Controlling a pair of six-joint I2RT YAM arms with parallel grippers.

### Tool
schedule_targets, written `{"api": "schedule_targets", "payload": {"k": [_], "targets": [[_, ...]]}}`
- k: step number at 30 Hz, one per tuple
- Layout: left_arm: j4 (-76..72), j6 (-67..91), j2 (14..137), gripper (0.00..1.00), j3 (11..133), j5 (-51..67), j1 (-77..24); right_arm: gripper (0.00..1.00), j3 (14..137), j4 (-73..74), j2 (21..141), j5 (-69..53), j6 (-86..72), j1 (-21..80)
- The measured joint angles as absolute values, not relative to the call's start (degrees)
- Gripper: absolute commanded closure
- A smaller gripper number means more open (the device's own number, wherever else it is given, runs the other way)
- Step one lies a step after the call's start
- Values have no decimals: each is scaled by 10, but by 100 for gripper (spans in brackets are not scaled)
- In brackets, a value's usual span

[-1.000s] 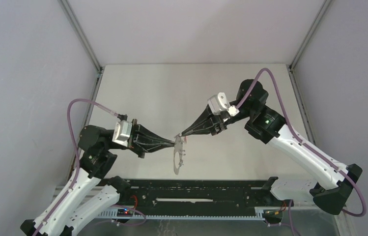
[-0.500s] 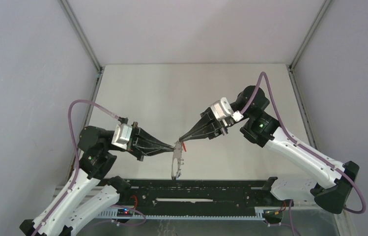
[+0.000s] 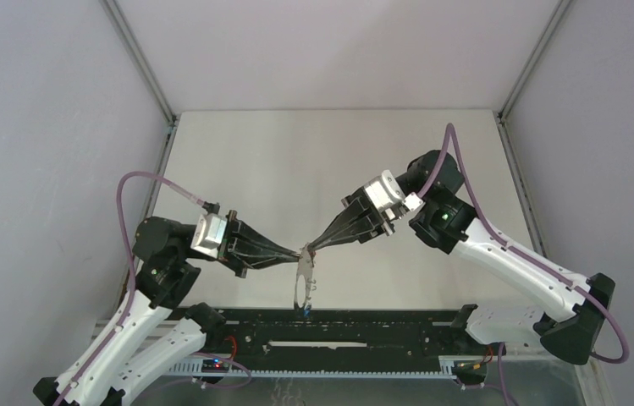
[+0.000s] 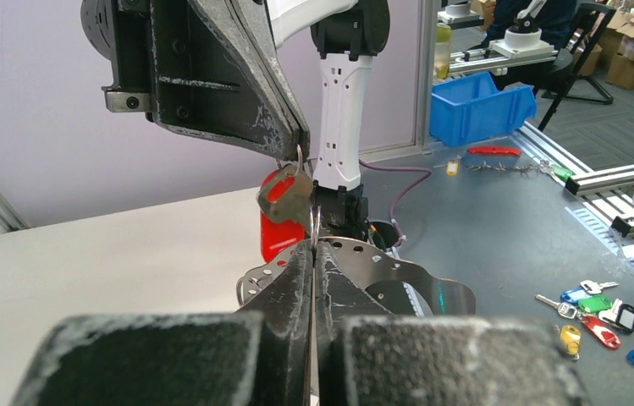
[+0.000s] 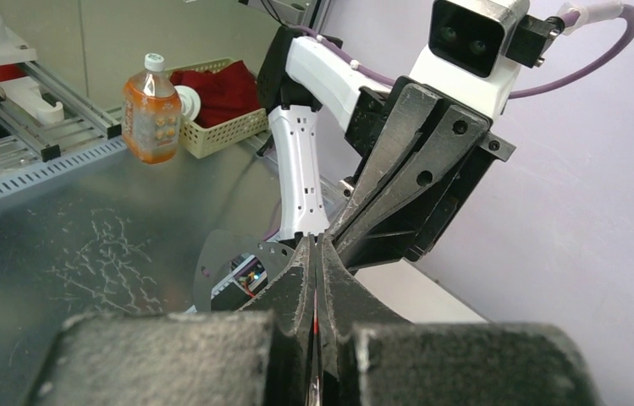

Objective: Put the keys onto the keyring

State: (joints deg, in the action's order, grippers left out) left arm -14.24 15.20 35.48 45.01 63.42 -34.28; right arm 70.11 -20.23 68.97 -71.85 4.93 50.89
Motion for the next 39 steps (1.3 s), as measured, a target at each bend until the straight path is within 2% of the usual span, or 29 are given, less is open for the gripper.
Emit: {"api": "schedule_targets", "payload": {"k": [39], "targets": [[-154,152,371,100,455,621,-344,100,700,-241,719,-741,24,514]]}}
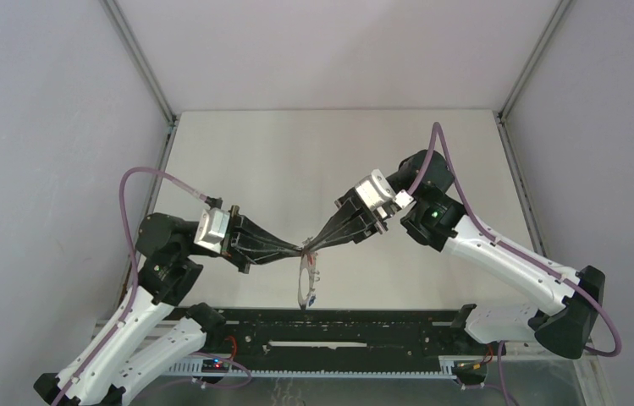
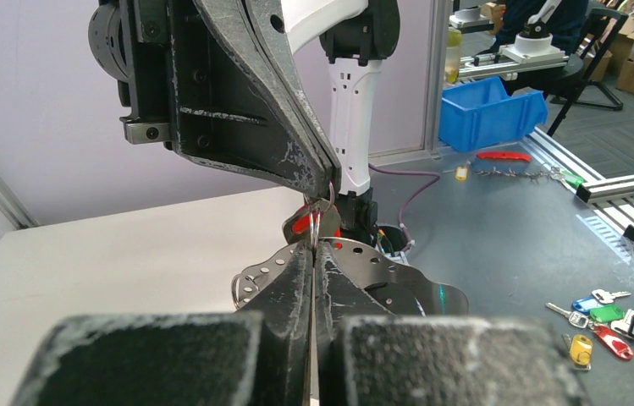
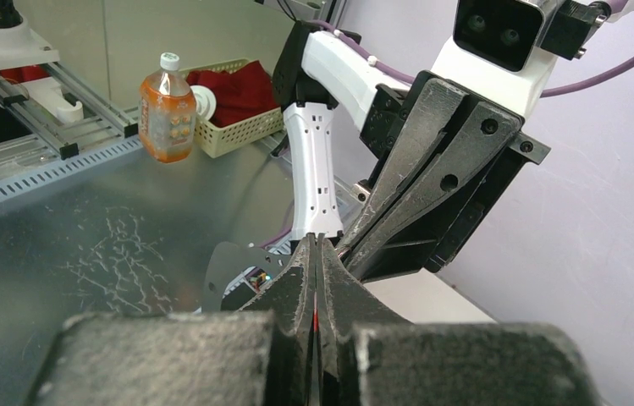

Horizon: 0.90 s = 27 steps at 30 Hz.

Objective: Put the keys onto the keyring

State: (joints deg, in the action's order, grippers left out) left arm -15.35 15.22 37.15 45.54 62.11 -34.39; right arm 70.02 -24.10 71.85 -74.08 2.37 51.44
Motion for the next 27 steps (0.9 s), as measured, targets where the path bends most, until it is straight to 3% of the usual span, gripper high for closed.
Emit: {"api": "schedule_targets", "payload": {"k": [27], "targets": [[-155,152,371,100,455,621,-344,100,700,-288,733,-758,-15,502]]}}
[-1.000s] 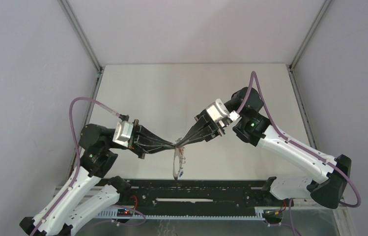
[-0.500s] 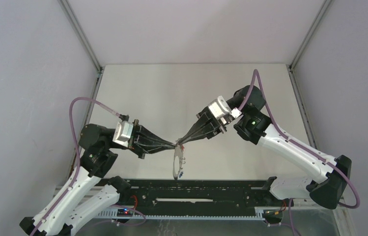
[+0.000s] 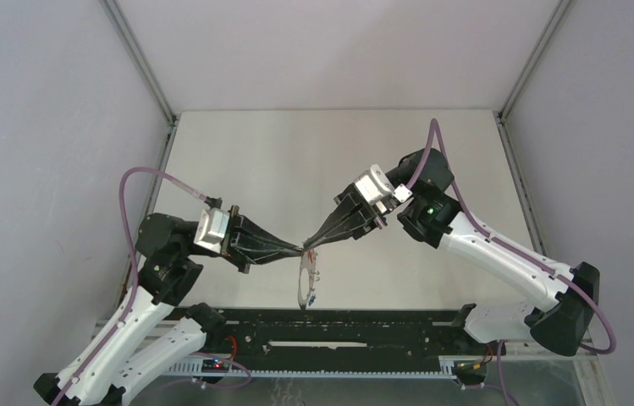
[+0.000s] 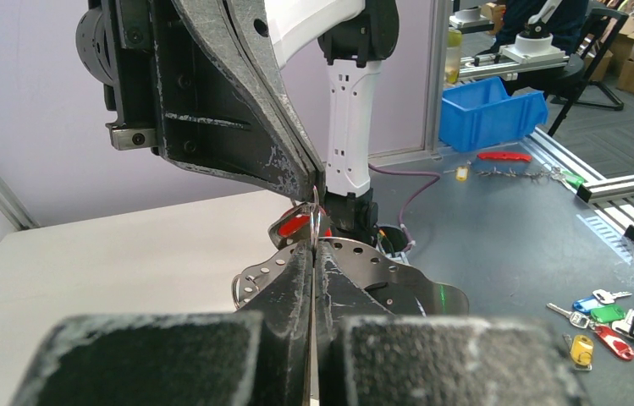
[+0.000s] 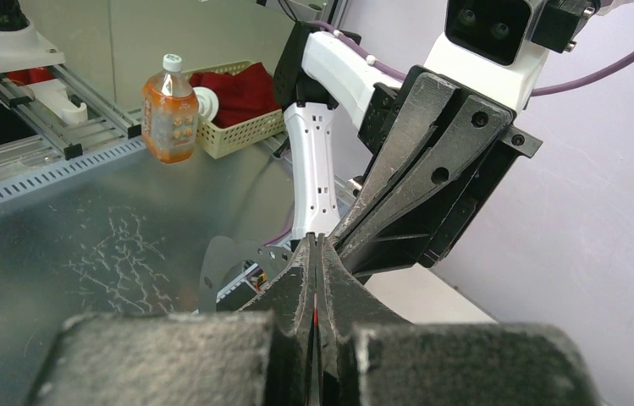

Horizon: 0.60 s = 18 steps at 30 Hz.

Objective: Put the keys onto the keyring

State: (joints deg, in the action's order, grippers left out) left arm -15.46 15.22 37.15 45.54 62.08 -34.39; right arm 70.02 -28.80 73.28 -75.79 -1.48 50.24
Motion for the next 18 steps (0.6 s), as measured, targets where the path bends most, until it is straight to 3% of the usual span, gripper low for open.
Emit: {"api": "schedule_targets", "payload": {"k": [18], "targets": [[-158,152,371,100,455,618,-344,100,700,-334,741,-763,-44,511]]}}
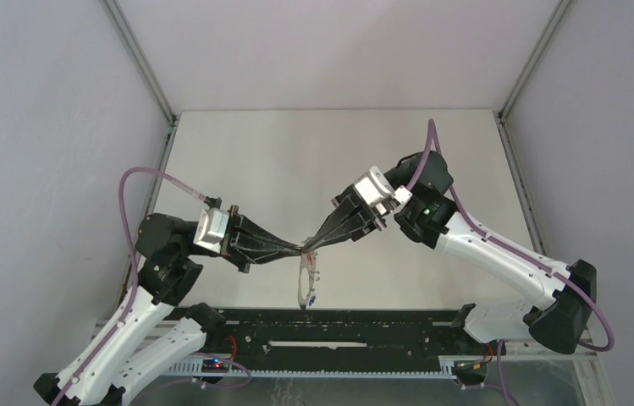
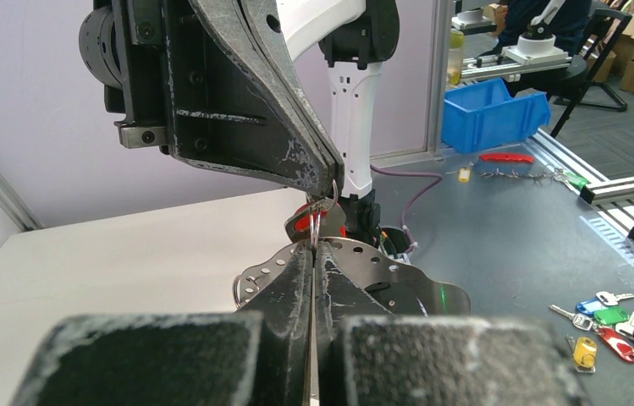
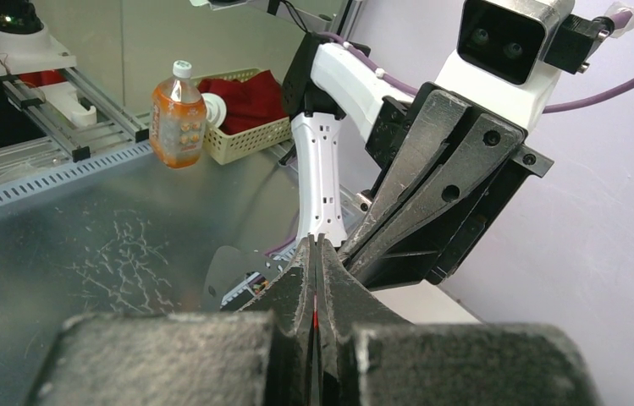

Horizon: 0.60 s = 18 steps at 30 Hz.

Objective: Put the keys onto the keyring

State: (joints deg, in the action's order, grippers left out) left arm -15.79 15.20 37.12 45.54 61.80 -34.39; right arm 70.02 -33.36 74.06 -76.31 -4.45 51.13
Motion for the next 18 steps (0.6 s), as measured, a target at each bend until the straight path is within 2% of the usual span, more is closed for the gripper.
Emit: {"api": "schedule_targets", "payload": {"k": [18], "targets": [[-158,151,371,100,455,616,-344,100,700,-385,757,-766,-83,515]]}}
